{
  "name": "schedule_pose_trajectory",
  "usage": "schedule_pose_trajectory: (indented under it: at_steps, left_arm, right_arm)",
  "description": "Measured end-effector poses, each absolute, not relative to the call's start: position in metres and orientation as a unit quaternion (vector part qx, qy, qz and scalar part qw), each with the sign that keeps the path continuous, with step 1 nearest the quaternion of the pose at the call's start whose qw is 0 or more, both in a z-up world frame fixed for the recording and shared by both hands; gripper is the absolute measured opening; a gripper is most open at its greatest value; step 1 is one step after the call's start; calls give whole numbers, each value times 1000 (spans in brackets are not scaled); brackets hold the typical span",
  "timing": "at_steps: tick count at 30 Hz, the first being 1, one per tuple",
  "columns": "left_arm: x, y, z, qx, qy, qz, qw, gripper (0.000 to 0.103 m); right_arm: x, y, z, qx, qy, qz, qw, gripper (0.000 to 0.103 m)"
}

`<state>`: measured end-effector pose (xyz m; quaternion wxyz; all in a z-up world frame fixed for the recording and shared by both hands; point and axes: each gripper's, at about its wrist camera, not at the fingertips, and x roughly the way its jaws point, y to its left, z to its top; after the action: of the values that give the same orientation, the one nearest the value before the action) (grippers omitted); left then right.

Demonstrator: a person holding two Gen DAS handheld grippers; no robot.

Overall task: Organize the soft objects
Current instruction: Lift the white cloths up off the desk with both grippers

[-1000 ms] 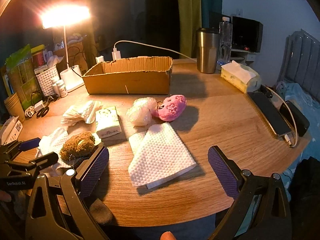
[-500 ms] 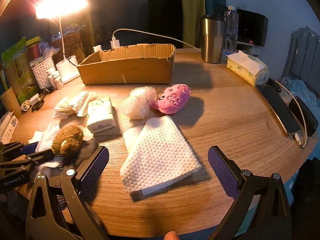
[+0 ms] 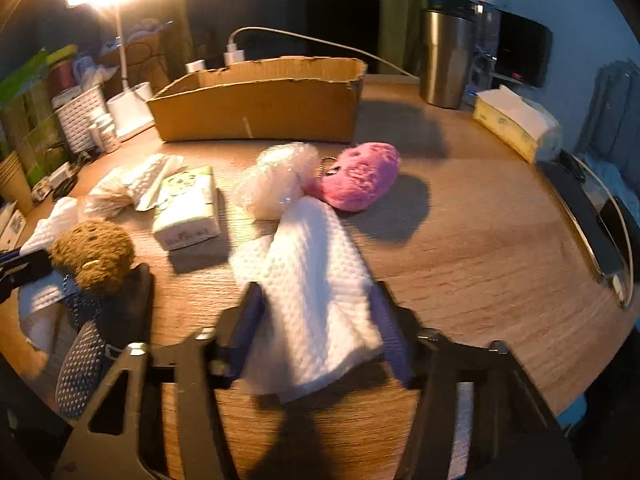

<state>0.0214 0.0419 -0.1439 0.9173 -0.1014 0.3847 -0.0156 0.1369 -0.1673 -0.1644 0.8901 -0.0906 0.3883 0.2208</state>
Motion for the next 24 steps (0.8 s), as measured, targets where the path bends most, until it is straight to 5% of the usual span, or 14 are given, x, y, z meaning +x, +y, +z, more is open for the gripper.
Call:
schedule_pose_trajectory:
  at_steps: [2,5,24]
  left_arm:
    - [21,41,-141,-103,381,-18,918,15]
    - [19,38,-130,-103,372,-20,922,15]
    - [25,50,-59,-91,295,-12,951,15]
  right_arm:
    - [137,-169,-164,-88,388,226,889,21]
    - [136,-173,-160,-82,383,231,890,13]
    - [128,-188,-94,-57,307,256,915,13]
